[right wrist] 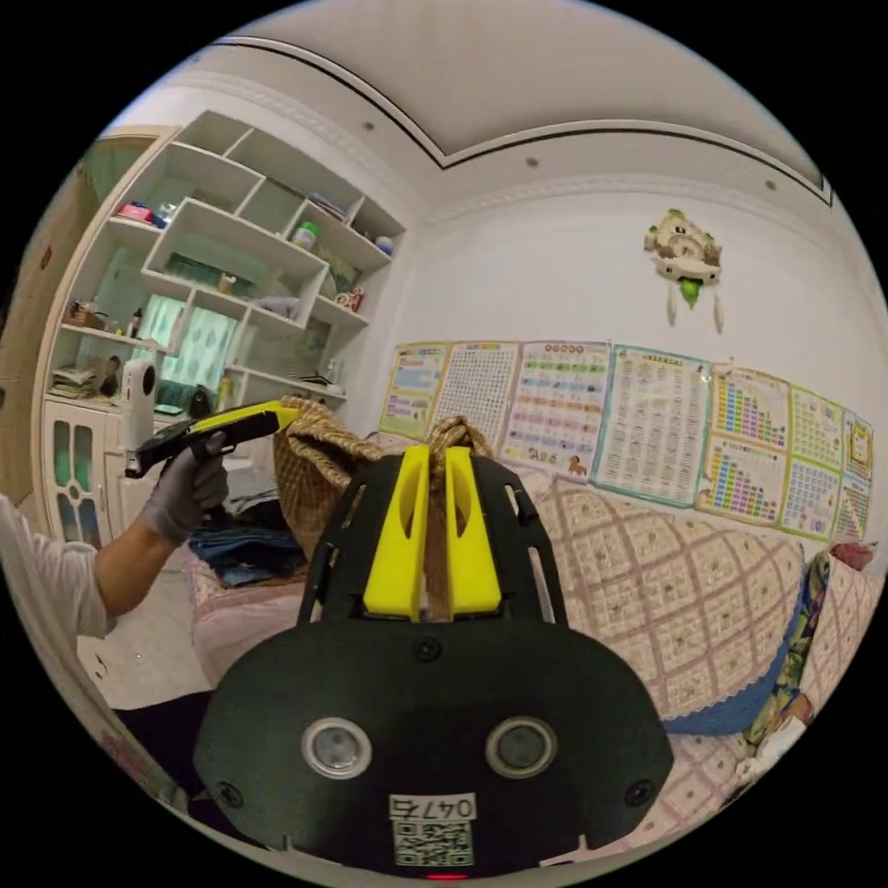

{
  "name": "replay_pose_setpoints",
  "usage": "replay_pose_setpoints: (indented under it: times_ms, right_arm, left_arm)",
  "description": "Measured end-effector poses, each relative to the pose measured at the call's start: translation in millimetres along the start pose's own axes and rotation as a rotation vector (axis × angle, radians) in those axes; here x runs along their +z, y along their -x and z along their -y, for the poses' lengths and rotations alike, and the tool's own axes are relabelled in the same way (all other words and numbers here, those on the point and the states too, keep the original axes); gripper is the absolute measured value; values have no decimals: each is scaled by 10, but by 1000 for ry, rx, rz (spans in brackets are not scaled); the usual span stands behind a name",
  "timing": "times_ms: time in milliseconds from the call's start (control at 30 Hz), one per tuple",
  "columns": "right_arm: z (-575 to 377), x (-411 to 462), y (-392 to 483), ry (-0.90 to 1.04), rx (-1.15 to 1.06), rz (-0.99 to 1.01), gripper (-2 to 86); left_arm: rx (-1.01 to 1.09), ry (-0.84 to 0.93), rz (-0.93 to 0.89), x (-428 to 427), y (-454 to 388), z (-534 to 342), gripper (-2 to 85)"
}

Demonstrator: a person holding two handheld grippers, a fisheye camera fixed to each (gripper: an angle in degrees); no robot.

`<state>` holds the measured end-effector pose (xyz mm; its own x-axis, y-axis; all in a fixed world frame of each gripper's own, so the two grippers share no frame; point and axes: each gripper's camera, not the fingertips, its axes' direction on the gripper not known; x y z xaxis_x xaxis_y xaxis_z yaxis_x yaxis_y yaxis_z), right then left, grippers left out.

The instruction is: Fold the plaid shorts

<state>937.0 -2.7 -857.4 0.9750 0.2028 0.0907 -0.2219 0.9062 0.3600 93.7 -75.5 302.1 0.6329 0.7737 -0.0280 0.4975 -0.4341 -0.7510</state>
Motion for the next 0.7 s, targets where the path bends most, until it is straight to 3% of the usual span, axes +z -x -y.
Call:
replay_pose_setpoints:
  times_ms: [167,233,300,433,700]
  right_arm:
    - [-1272,299,313,240,131,177,5]
    - [-1885,494,510,373,172,203,6]
    - [-2651,743,779,562,237,222,6]
    - [-3453,954,1047,755,313,248,6]
    - [-4041,1151,1228,849,418,249,5]
  left_arm:
    - [-72,278,-68,-236,-397,-1330,46]
    - [-124,493,-81,-191,-656,-2254,46]
    - [-185,636,-126,-160,-846,-2877,46]
    - [-329,865,-240,-18,-1179,-3916,49]
    - [-488,934,-383,-41,-1606,-4806,43]
